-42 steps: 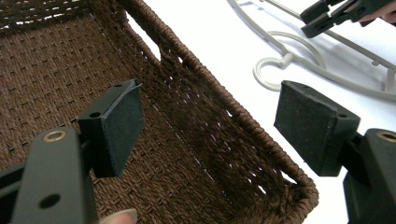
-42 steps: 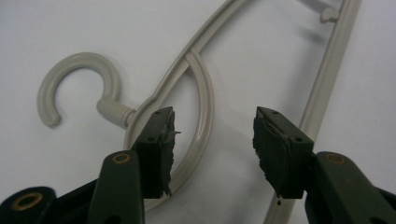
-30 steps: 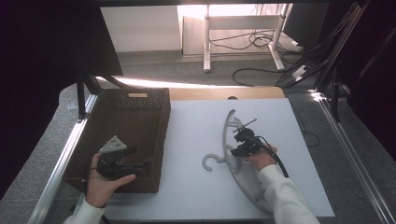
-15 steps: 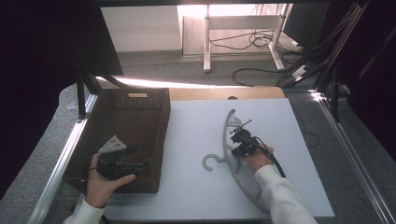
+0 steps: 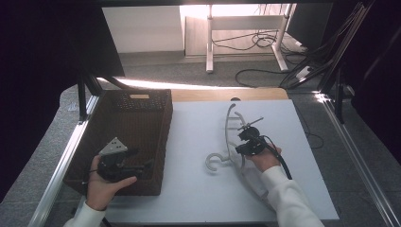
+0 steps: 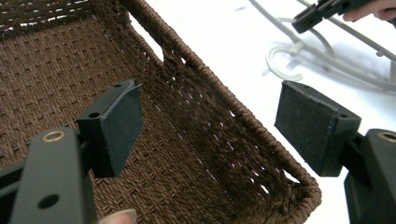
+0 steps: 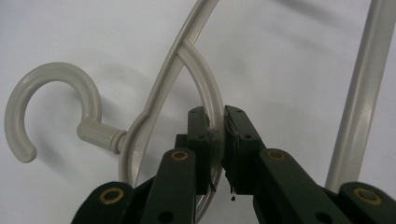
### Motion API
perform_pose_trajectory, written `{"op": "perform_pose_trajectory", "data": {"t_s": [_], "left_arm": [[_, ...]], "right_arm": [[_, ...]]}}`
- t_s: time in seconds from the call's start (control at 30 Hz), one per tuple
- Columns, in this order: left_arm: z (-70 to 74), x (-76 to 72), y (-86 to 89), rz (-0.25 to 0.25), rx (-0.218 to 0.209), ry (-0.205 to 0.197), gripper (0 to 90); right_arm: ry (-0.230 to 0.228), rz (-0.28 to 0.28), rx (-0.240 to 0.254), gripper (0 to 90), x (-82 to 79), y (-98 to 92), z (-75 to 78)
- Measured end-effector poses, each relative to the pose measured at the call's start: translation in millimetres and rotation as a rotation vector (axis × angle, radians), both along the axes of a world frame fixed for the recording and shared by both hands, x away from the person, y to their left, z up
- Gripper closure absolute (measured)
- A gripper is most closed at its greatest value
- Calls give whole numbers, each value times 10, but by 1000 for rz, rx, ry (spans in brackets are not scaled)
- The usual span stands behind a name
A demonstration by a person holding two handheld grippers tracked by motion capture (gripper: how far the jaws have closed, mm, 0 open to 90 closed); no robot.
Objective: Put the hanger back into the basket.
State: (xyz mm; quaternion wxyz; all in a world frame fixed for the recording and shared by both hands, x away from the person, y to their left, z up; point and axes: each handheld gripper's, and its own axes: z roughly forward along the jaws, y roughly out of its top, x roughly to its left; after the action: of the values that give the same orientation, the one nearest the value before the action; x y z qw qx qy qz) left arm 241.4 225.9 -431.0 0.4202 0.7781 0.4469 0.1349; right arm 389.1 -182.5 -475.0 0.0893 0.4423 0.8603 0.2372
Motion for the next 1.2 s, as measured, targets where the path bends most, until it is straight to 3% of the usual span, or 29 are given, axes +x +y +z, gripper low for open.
{"op": "perform_pose_trajectory", "data": {"t_s": [0.03,0.3,0.33,0.4,0.43,0.47,0.6,0.63,0.77,1.2], "left_arm": [[-1,1,1,0,1,0,226],[1,0,-3,3,-2,1,226],[3,0,-2,1,-1,-2,226],[6,-3,-4,2,-2,-2,226],[7,-4,-5,2,-2,-3,226],[7,-4,-7,1,-2,-3,226],[5,1,-17,-3,-2,-2,226],[4,1,-22,-1,-2,-1,226],[6,3,-27,-4,0,-2,226],[9,4,-29,-6,-3,-3,226]], "right_arm": [[-13,-2,40,821,-11,-32,76],[-55,-9,157,825,-53,-141,325],[-69,-11,196,827,-74,-177,408],[-77,-11,216,828,-86,-194,450],[-94,-14,255,830,-109,-219,528],[-94,-14,255,830,-109,-219,528],[-134,-20,352,835,-153,-278,680],[-134,-20,352,835,-153,-278,680],[-153,-14,434,838,-160,-334,729],[-164,4,592,853,-159,-444,786]]}}
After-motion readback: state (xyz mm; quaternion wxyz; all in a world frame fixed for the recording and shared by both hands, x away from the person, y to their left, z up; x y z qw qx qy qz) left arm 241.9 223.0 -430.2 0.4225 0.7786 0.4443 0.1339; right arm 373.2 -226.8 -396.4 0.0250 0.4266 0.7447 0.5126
